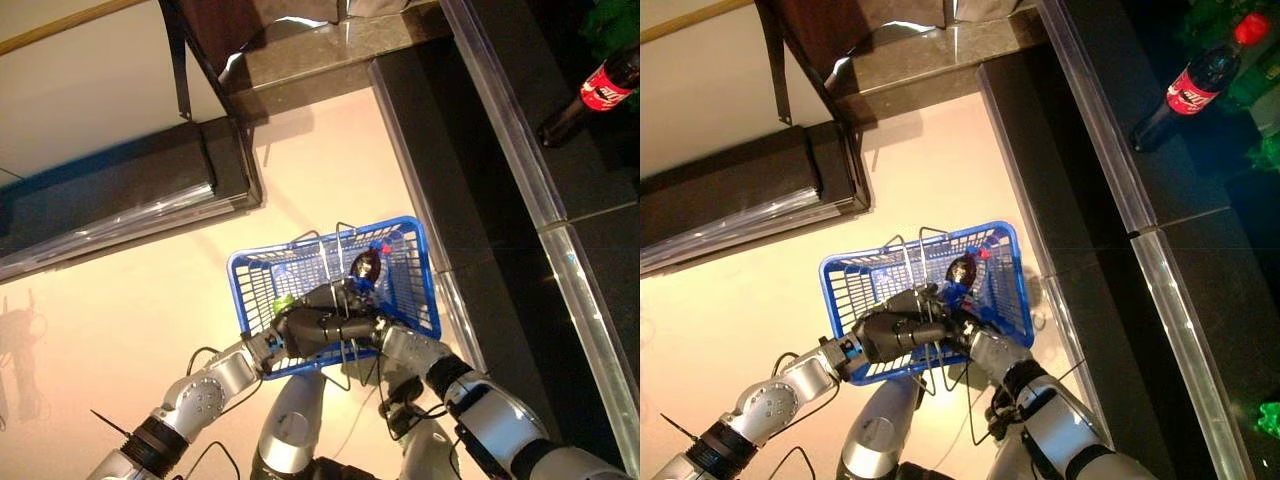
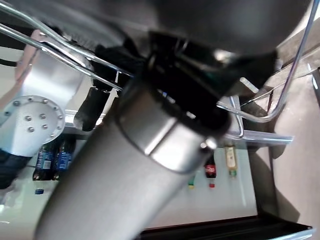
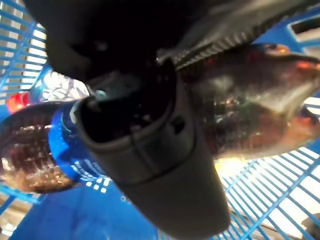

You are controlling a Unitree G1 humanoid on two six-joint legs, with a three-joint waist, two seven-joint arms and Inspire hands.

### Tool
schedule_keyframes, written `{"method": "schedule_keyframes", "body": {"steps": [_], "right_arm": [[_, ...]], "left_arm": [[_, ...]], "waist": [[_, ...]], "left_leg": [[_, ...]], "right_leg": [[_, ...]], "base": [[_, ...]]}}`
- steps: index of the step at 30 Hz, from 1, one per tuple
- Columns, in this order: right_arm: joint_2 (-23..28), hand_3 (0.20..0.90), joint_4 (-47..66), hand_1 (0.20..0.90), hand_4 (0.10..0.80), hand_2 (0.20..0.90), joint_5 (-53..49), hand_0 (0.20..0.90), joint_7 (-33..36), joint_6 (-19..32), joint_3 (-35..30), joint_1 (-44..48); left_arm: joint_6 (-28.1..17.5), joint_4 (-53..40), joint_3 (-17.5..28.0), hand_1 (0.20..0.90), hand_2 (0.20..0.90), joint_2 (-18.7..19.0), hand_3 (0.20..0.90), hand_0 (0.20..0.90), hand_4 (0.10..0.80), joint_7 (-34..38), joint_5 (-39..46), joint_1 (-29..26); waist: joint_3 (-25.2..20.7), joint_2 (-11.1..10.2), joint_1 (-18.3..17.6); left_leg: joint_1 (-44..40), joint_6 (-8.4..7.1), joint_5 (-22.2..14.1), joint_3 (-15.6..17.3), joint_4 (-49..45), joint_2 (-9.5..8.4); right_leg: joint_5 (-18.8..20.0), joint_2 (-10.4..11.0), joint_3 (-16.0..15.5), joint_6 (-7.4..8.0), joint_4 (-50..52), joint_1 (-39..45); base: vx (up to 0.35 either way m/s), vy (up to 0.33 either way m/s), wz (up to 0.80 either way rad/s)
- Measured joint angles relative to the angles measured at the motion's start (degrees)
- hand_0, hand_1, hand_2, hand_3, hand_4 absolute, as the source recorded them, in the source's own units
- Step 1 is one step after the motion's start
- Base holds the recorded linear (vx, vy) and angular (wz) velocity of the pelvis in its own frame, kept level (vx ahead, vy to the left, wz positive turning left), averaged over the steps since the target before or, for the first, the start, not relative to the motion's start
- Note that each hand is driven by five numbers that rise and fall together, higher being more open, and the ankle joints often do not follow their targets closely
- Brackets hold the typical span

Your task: Pick up the drink and place into the basket.

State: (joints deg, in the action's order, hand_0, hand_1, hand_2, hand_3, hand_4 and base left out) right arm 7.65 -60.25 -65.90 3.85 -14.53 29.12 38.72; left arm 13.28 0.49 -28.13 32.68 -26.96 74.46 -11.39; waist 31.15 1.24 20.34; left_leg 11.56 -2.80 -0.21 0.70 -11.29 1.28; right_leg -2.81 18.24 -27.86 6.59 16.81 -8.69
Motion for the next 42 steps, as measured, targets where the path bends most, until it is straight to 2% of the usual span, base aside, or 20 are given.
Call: {"method": "schedule_keyframes", "body": {"steps": [13,18,23,25,29,32,35,38,42], "right_arm": [[0.9,0.900,-1.4,0.900,0.800,0.900,-0.6,0.900,-0.1,0.6,-1.7,1.2],[1.5,0.900,1.9,0.900,0.800,0.900,-0.5,0.900,0.2,2.2,-1.8,0.7],[4.0,0.900,16.9,0.900,0.800,0.900,-0.3,0.900,2.3,5.4,-1.6,-5.6],[6.0,0.900,28.9,0.900,0.800,0.900,2.0,0.900,4.0,7.3,-1.4,-10.5],[7.8,0.900,42.1,0.900,0.800,0.900,7.9,0.900,3.4,8.2,-2.9,-18.0],[9.9,0.900,48.2,0.900,0.800,0.900,10.9,0.900,1.9,7.9,-4.0,-23.3],[13.1,0.900,53.6,0.900,0.800,0.900,14.6,0.900,-2.5,7.5,-5.5,-28.4],[15.8,0.900,57.6,0.900,0.800,0.900,16.3,0.900,-7.2,7.6,-7.2,-32.4],[16.8,0.900,59.3,0.900,0.800,0.900,17.0,0.900,-10.2,7.7,-8.0,-33.8]], "left_arm": [[0.5,0.1,-0.1,0.300,0.300,0.5,0.200,0.300,0.100,0.6,0.1,-0.3],[0.5,0.1,0.3,0.300,0.300,0.6,0.200,0.300,0.100,0.6,0.1,-0.1],[0.5,0.1,2.6,0.300,0.300,0.4,0.200,0.300,0.100,0.6,0.0,1.5],[0.5,0.1,4.7,0.300,0.300,-0.3,0.200,0.300,0.100,0.6,-1.1,3.7],[-0.6,0.1,7.6,0.300,0.300,-0.6,0.200,0.300,0.100,0.6,-3.6,7.5],[-1.5,0.1,9.0,0.300,0.300,-0.7,0.200,0.300,0.100,0.6,-5.6,9.2],[-4.1,0.4,10.5,0.300,0.300,-0.9,0.200,0.300,0.100,0.6,-7.9,11.6],[-6.7,1.9,11.3,0.300,0.300,-1.3,0.200,0.300,0.100,1.0,-8.5,13.1],[-9.5,4.7,11.5,0.300,0.300,-3.4,0.200,0.300,0.100,4.0,-8.8,13.4]], "waist": [[0.0,0.0,-0.3],[0.0,0.0,-0.2],[0.0,-0.1,-1.2],[0.0,-0.2,-2.0],[0.0,-1.2,-4.6],[0.0,-2.1,-6.2],[-0.1,-3.4,-8.0],[-0.1,-3.7,-9.7],[-0.1,-3.9,-11.1]], "left_leg": [[0.0,0.00,0.0,0.2,0.0,0.09],[0.0,-0.01,0.0,0.3,0.0,0.10],[0.1,-0.01,0.0,0.5,0.2,0.22],[0.1,0.00,0.0,0.7,0.3,0.25],[0.2,0.00,-0.1,1.3,0.3,0.53],[0.3,0.03,-0.2,2.3,0.4,0.94],[0.6,0.01,-0.1,3.4,0.4,1.69],[0.6,-0.20,-0.1,3.8,0.5,2.27],[-0.3,-0.65,0.3,4.5,1.5,2.91]], "right_leg": [[0.0,-0.1,0.0,0.00,0.0,0.0],[0.0,-0.1,0.0,0.00,0.0,0.0],[0.0,-0.2,0.1,-0.01,-0.1,-0.2],[0.1,-0.3,0.3,0.01,-0.2,-0.4],[0.5,-0.7,0.9,-0.05,-0.6,-0.7],[1.3,-1.2,1.8,-0.20,-1.6,-1.0],[2.5,-2.4,3.3,-0.47,-3.3,-1.5],[3.1,-3.3,3.7,-0.79,-4.5,-1.4],[3.6,-4.2,5.0,-1.13,-5.3,-1.3]], "base": [[0.000,0.000,0.00],[0.000,0.000,0.00],[-0.022,0.004,-0.01],[-0.041,0.010,-0.03],[-0.042,0.015,-0.07],[-0.034,-0.004,-0.20],[-0.030,-0.018,-0.18],[-0.019,-0.016,-0.13],[-0.001,-0.017,-0.12]]}}
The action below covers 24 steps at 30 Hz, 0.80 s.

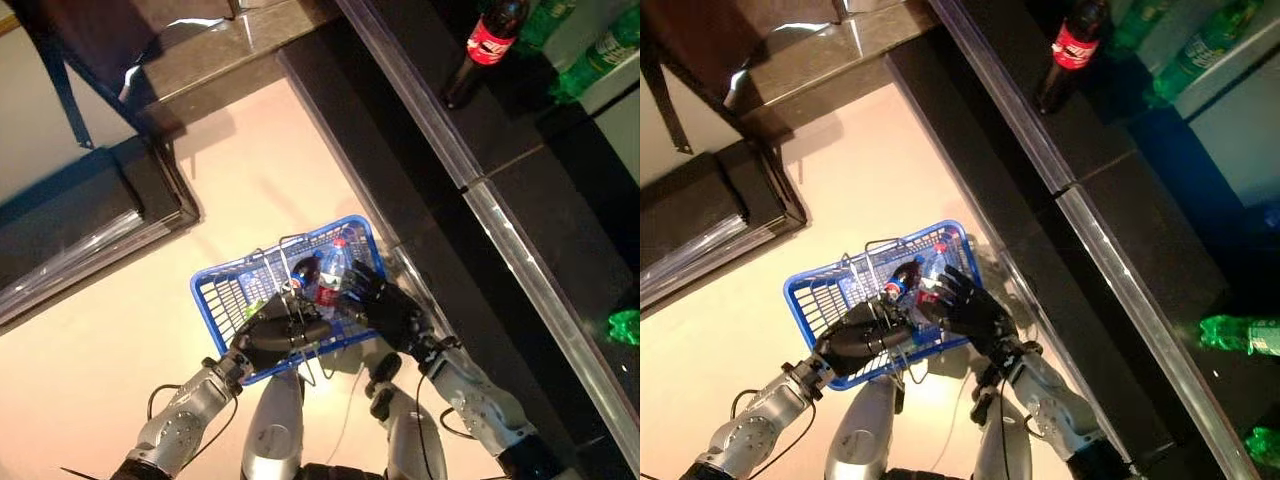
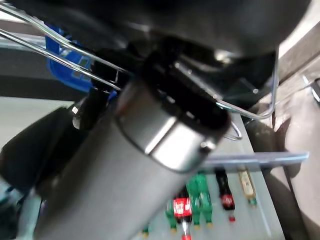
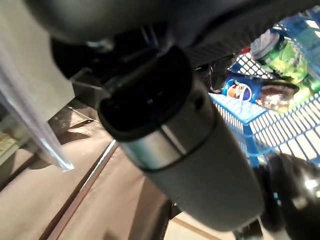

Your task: Pick up the drink and place into the basket.

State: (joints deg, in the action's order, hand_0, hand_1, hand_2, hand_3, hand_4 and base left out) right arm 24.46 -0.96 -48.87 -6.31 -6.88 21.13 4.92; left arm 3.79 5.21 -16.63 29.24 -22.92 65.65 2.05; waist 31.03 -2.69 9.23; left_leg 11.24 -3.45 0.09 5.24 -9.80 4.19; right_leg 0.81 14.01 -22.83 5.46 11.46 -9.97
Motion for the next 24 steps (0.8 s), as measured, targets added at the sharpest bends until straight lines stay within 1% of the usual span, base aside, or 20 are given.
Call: {"method": "schedule_keyframes", "body": {"steps": [2,3,5,7,9,10,13,14,16,17,22,24], "right_arm": [[0.0,0.900,0.9,0.900,0.800,0.900,0.1,0.900,-1.4,0.4,0.0,-0.4],[0.0,0.900,2.0,0.900,0.800,0.900,0.8,0.900,-2.5,0.8,-0.1,-0.9],[0.0,0.900,3.2,0.900,0.800,0.900,1.7,0.900,-3.8,1.2,-0.1,-1.3],[-0.1,0.900,3.9,0.900,0.800,0.900,1.8,0.900,-5.5,1.6,-1.0,-2.2],[-0.6,0.900,3.8,0.900,0.800,0.900,1.8,0.900,-6.8,2.4,-2.6,-3.3],[-1.4,0.900,3.8,0.900,0.800,0.900,1.9,0.900,-7.0,3.1,-3.6,-4.1],[-2.1,0.900,3.2,0.900,0.800,0.900,1.8,0.900,-8.2,4.3,-5.4,-6.4],[-3.4,0.900,0.8,0.900,0.800,0.900,1.8,0.900,-9.0,5.1,-6.3,-7.4],[-4.6,0.900,-3.4,0.900,0.800,0.900,2.5,0.900,-9.2,5.8,-6.8,-8.4],[-5.0,0.900,-7.0,0.900,0.800,0.900,4.2,0.900,-9.0,6.2,-6.9,-9.0],[-5.7,0.900,-17.4,0.900,0.800,0.900,8.5,0.900,-7.2,7.6,-7.2,-12.6],[-7.0,0.900,-22.6,0.900,0.800,0.900,9.0,0.900,-5.2,8.5,-7.4,-13.6]], "left_arm": [[-0.9,1.3,0.0,0.300,0.300,-0.6,0.200,0.300,0.100,2.1,-0.1,0.1],[-1.6,2.9,0.0,0.300,0.300,-1.3,0.200,0.300,0.100,3.7,-0.2,0.1],[-3.3,5.5,0.2,0.300,0.300,-2.7,0.200,0.300,0.100,6.3,-0.2,0.2],[-3.8,9.1,1.8,0.300,0.300,-5.0,0.200,0.300,0.100,10.5,-0.2,0.2],[-5.2,12.4,2.4,0.300,0.300,-6.4,0.200,0.300,0.100,12.1,-0.2,0.6],[-5.3,13.8,3.6,0.300,0.300,-7.3,0.200,0.300,0.100,13.8,-0.3,1.1],[-6.2,17.5,5.6,0.300,0.300,-8.9,0.200,0.300,0.100,15.1,-0.9,1.9],[-6.7,20.1,7.1,0.300,0.300,-10.1,0.200,0.300,0.100,15.7,-1.6,2.2],[-7.4,24.5,8.4,0.300,0.300,-11.3,0.200,0.300,0.100,16.1,-1.6,2.6],[-7.6,28.1,9.5,0.300,0.300,-12.2,0.200,0.300,0.100,16.5,-1.9,2.7],[-7.6,35.2,11.3,0.300,0.300,-13.3,0.200,0.300,0.100,17.2,-1.9,3.4],[-8.1,38.7,12.3,0.300,0.300,-14.6,0.200,0.300,0.100,17.3,-2.3,4.1]], "waist": [[0.0,0.0,-0.2],[-0.1,-0.1,-0.3],[-0.3,-0.5,-1.4],[-0.6,-1.1,-2.2],[-0.9,-1.6,-3.2],[-1.2,-2.1,-3.3],[-1.8,-3.0,-4.6],[-2.6,-3.5,-5.1],[-4.6,-4.0,-6.1],[-6.2,-4.2,-6.3],[-11.0,-4.1,-7.7],[-13.7,-3.8,-7.9]], "left_leg": [[-1.2,-0.09,0.1,0.5,0.6,0.24],[-2.1,-0.16,0.1,1.1,1.2,0.45],[-3.3,-0.34,0.2,1.6,2.1,0.68],[-5.2,-0.48,0.3,2.3,3.3,1.00],[-6.6,-0.73,0.4,2.6,4.4,1.20],[-7.8,-0.81,0.5,3.3,5.1,1.41],[-9.9,-0.98,0.6,4.6,6.8,1.71],[-11.1,-0.99,0.6,5.2,7.3,1.76],[-12.2,-1.06,0.6,5.8,8.6,1.80],[-13.4,-1.08,0.6,6.8,9.4,1.90],[-16.2,-1.10,0.6,7.8,11.6,2.03],[-17.3,-1.12,0.6,8.4,12.3,2.07]], "right_leg": [[0.1,-0.3,0.4,-0.05,-0.4,0.8],[0.2,-0.7,1.2,-0.04,-0.9,1.2],[0.3,-1.0,1.5,-0.04,-1.6,2.1],[0.5,-1.6,2.1,-0.02,-2.7,3.5],[0.6,-2.1,3.1,0.17,-3.8,4.6],[0.7,-2.4,3.7,0.17,-4.1,5.1],[0.9,-2.9,4.7,0.23,-5.4,6.4],[1.0,-3.0,5.0,0.31,-6.0,7.2],[1.3,-3.3,5.6,0.43,-7.0,7.8],[1.5,-3.5,6.2,0.58,-7.9,8.5],[2.0,-3.8,6.6,0.93,-10.0,10.7],[2.5,-4.0,7.5,1.00,-11.2,11.5]], "base": [[0.011,-0.017,-0.18],[0.029,-0.020,-0.21],[0.040,-0.025,-0.16],[0.055,-0.028,-0.15],[0.054,-0.023,-0.14],[0.044,-0.012,-0.24],[0.067,-0.005,-0.23],[0.077,0.019,-0.16],[0.073,0.019,-0.21],[0.048,0.010,-0.22],[0.061,0.011,-0.11],[0.075,0.006,-0.17]]}}
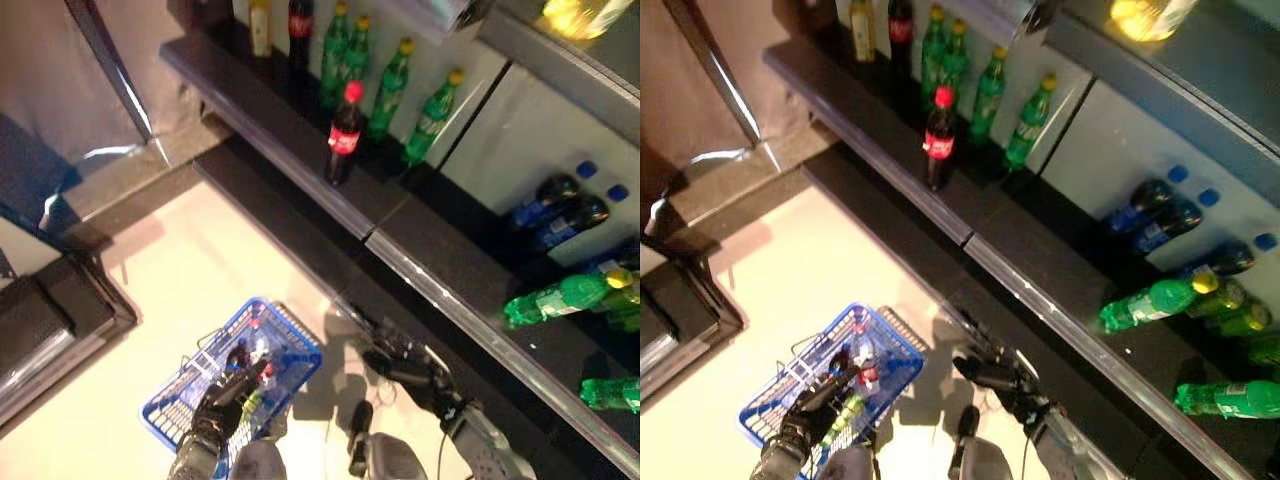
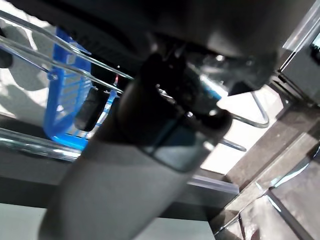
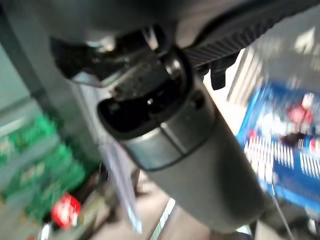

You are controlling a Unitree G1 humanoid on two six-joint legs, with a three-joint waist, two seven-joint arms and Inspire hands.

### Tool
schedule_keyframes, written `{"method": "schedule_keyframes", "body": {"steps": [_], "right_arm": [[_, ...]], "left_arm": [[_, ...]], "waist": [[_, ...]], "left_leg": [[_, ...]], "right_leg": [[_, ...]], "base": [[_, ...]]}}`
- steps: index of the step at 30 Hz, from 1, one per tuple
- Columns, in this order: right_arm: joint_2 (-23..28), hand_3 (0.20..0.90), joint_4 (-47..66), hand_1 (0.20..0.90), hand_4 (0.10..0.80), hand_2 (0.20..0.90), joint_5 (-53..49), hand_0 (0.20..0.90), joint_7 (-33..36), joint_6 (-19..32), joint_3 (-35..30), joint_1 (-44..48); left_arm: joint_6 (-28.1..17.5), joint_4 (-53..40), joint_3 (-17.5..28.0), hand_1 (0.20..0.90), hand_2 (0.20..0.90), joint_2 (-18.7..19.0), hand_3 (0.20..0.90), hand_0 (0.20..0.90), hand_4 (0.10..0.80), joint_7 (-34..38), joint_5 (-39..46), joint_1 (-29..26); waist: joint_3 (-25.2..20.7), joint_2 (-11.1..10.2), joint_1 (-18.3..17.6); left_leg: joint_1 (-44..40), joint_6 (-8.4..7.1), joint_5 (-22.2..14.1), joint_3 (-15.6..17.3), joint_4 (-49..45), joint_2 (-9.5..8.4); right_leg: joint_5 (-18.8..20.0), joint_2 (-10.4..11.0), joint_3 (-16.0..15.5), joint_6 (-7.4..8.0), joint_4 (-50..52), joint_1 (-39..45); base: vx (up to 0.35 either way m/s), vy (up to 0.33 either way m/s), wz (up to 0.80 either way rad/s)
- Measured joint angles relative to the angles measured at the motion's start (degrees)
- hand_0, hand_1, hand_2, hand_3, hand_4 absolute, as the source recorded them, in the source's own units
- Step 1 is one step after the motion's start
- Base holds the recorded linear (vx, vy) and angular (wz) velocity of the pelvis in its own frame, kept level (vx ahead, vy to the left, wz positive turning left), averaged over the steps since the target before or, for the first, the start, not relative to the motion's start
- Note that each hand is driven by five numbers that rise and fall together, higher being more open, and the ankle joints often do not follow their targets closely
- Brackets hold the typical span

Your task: Pick up the drink and place into the basket.

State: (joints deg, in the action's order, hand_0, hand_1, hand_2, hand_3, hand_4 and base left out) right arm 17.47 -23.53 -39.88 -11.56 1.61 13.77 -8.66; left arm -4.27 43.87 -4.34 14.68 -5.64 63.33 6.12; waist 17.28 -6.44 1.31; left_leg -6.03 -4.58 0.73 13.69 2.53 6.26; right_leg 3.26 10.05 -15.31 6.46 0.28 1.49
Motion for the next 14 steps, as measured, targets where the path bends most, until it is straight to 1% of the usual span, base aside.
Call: {"method": "schedule_keyframes", "body": {"steps": [3,4,6,7,9,10,14], "right_arm": [[-2.1,0.900,-7.2,0.900,0.800,0.900,1.8,0.900,2.5,0.6,-0.2,0.0],[-3.5,0.900,-14.4,0.900,0.800,0.900,3.0,0.900,3.4,1.1,-0.2,1.1],[-4.4,0.900,-21.9,0.900,0.800,0.900,3.9,0.900,5.3,0.0,-0.2,1.6],[-4.5,0.900,-23.6,0.900,0.800,0.900,4.1,0.900,6.0,-0.4,-0.1,1.2],[-5.5,0.900,-31.3,0.900,0.800,0.900,6.3,0.900,8.5,-0.5,-0.3,2.4],[-5.9,0.900,-34.6,0.900,0.800,0.900,6.6,0.900,10.0,-1.3,-1.0,2.5],[-6.6,0.900,-39.1,0.900,0.800,0.900,9.9,0.900,11.9,-1.9,-2.4,2.3]], "left_arm": [[-0.4,5.3,1.1,0.300,0.300,-1.9,0.200,0.300,0.100,0.2,-0.1,-0.9],[-1.1,8.2,1.4,0.300,0.300,-2.5,0.200,0.300,0.100,0.1,-0.4,-1.2],[-1.1,10.6,1.5,0.300,0.300,-3.2,0.200,0.300,0.100,0.1,-1.1,-1.1],[-1.1,11.1,1.4,0.300,0.300,-3.3,0.200,0.300,0.100,0.0,-1.2,-0.9],[-1.2,14.0,2.0,0.300,0.300,-4.1,0.200,0.300,0.100,-0.4,-1.4,-1.2],[-1.2,15.2,2.0,0.300,0.300,-4.5,0.200,0.300,0.100,-0.4,-1.6,-1.2],[-1.3,17.5,3.0,0.300,0.300,-4.9,0.200,0.300,0.100,-1.5,-3.8,-1.9]], "waist": [[-2.5,1.0,-0.2],[-3.8,1.5,-0.2],[-5.7,2.2,0.0],[-6.4,2.5,0.1],[-8.1,2.8,0.1],[-8.6,3.4,0.1],[-8.9,3.5,-0.1]], "left_leg": [[-1.4,-0.09,0.0,0.0,0.7,-0.02],[-2.0,-0.19,0.1,0.1,1.2,-0.03],[-2.9,-0.18,0.2,0.1,1.7,-0.12],[-2.9,-0.18,0.2,0.1,1.8,-0.14],[-3.3,-0.16,0.2,0.0,2.0,-0.25],[-3.9,-0.15,0.2,0.0,2.2,-0.29],[-4.3,-0.13,0.2,0.1,2.3,-0.29]], "right_leg": [[0.3,0.0,0.0,0.10,-1.1,1.6],[0.6,-0.1,-0.1,0.13,-1.9,2.3],[0.7,-0.1,-0.2,0.25,-2.5,3.4],[0.7,-0.1,-0.2,0.26,-2.6,3.4],[0.9,-0.1,-0.4,0.37,-3.1,3.9],[1.0,-0.1,-0.5,0.41,-3.7,4.7],[1.0,-0.1,-0.6,0.41,-3.8,5.4]], "base": [[0.057,0.005,-0.05],[0.034,0.001,-0.01],[0.044,0.005,0.02],[0.063,0.016,0.04],[0.053,0.017,0.01],[0.040,0.011,0.01],[0.037,0.018,0.00]]}}
